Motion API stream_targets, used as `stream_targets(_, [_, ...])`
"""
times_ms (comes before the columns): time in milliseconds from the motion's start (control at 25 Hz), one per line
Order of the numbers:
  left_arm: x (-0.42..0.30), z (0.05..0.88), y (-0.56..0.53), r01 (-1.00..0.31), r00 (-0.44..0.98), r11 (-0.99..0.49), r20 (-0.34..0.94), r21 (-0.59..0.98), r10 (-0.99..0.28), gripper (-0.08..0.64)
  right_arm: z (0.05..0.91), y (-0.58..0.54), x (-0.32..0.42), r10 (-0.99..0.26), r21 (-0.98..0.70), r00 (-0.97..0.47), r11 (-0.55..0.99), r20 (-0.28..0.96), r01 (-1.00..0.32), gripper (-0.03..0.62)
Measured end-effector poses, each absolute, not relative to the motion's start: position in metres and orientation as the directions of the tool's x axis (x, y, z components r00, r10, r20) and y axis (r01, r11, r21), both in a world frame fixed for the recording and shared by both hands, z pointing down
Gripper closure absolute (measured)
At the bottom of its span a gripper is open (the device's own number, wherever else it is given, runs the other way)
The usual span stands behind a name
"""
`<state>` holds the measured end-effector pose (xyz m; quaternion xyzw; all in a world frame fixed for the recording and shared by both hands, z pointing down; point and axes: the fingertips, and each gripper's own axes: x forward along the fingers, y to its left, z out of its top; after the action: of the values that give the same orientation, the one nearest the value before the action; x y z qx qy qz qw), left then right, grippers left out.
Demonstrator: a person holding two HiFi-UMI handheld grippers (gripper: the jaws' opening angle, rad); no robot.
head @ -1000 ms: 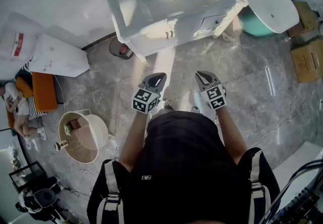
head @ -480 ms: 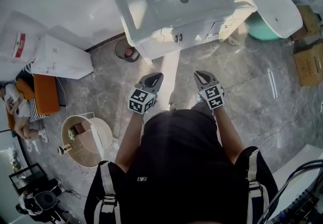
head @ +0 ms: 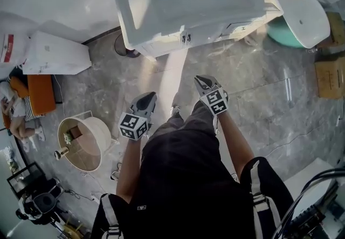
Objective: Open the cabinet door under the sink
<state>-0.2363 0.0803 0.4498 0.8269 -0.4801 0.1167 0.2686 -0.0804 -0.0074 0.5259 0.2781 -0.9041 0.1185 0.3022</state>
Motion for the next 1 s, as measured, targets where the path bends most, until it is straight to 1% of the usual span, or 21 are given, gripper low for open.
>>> stream_targets(120, [-0.226,0.467,0.066,-0.857,0.501,-0.345,0.457,0.383,-0.735,0.541,0.551,-0.032,-0.074,-0.4,-0.072,-0.663,0.823,0.633,-0.564,0.502])
stream_targets(320, [-0.202,0.518,0.012,-0.852,0.505,-0.329,0.473,0.407,-0.722,0.541,0.605,-0.083,-0.064,-0.383,-0.097,-0.654,0.813,0.652,-0.574,0.502])
stream_targets(560, [-0.176,0.598,-0.066,-0.853,0.509,-0.34,0.485,0.396,-0.711,0.541,0.692,-0.149,-0.072,-0.437,-0.1,-0.628,0.766,0.644,-0.635,0.501])
stream_targets(720, [-0.158,0.648,-0.103,-0.854,0.502,-0.308,0.509,0.42,-0.699,0.541,0.742,-0.202,-0.084,-0.486,-0.096,-0.608,0.727,0.628,-0.68,0.494])
stream_targets(840, [-0.148,0.68,-0.1,-0.847,0.515,-0.305,0.531,0.435,-0.673,0.541,0.764,-0.232,-0.091,-0.532,-0.081,-0.582,0.691,0.615,-0.718,0.476])
stream_targets(1000, [-0.142,0.708,-0.085,-0.841,0.529,-0.308,0.557,0.445,-0.641,0.541,0.795,-0.256,-0.1,-0.544,-0.107,-0.569,0.658,0.617,-0.745,0.459])
